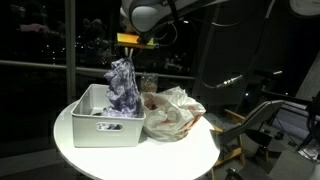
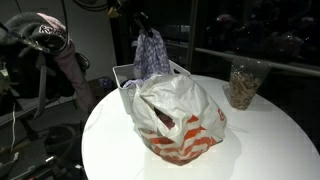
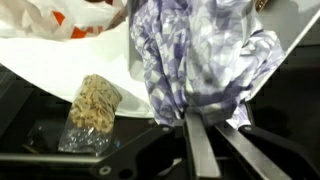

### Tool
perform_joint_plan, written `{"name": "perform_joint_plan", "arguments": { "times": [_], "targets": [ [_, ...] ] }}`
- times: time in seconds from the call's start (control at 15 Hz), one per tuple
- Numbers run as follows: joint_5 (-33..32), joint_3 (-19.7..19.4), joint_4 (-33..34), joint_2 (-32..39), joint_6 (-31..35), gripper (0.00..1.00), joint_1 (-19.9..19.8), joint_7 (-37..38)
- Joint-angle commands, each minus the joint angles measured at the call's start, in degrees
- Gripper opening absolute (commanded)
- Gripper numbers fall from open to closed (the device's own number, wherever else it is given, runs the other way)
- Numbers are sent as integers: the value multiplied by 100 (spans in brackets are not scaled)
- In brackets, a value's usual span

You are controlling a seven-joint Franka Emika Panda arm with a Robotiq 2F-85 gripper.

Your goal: Remove everything from the plastic and put them in the box

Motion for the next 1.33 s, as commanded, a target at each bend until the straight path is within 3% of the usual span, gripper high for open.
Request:
{"name": "perform_joint_plan", "arguments": {
  "times": [0.0, 0.4, 0.47, 0.6, 1.13, 1.27],
  "targets": [
    [848, -153, -610, 201, 622, 1, -174, -816],
    [2051, -177, -1096, 676, 918, 2, -79, -2056],
    [2176, -205, -1109, 719, 861, 31, -40, -2174],
    [2400, -248, -1128, 701, 799, 36, -12, -2346],
    [3942, -272, -1425, 78, 239, 96, -544, -2965],
    [4266, -305, -1604, -71, 90, 100, -705, -3097]
  ]
}}
